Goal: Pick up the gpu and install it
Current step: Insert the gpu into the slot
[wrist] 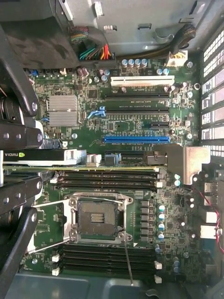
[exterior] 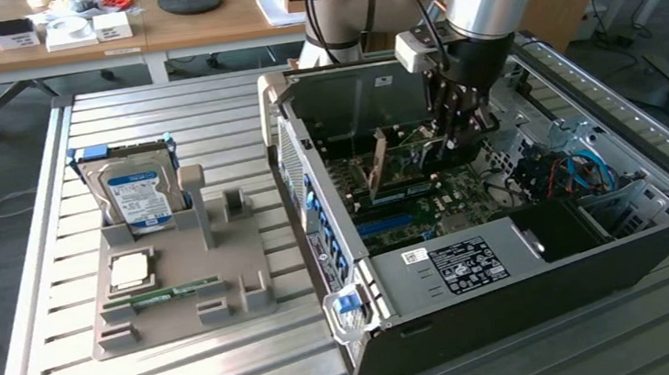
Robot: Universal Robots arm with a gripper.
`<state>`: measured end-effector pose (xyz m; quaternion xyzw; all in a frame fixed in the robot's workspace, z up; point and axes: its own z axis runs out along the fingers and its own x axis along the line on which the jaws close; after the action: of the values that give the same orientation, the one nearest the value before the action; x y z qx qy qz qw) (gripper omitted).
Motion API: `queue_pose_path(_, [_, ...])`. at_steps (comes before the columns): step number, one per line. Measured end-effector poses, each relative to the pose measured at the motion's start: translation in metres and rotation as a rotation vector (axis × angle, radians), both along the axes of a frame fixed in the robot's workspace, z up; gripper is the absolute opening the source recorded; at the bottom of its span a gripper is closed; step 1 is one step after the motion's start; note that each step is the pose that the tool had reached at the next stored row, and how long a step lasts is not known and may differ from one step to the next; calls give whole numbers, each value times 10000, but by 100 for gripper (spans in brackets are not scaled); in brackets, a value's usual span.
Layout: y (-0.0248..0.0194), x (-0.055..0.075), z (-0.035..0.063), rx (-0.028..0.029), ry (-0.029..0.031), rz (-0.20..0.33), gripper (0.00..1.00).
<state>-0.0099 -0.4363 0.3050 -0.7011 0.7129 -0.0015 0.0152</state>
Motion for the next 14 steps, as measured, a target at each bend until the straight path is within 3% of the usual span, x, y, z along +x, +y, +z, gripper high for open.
queue_pose_path(6, [-35, 1, 0, 0, 0, 1, 27])
queue_pose_path(14, [-37, 1, 0, 0, -1, 1, 27])
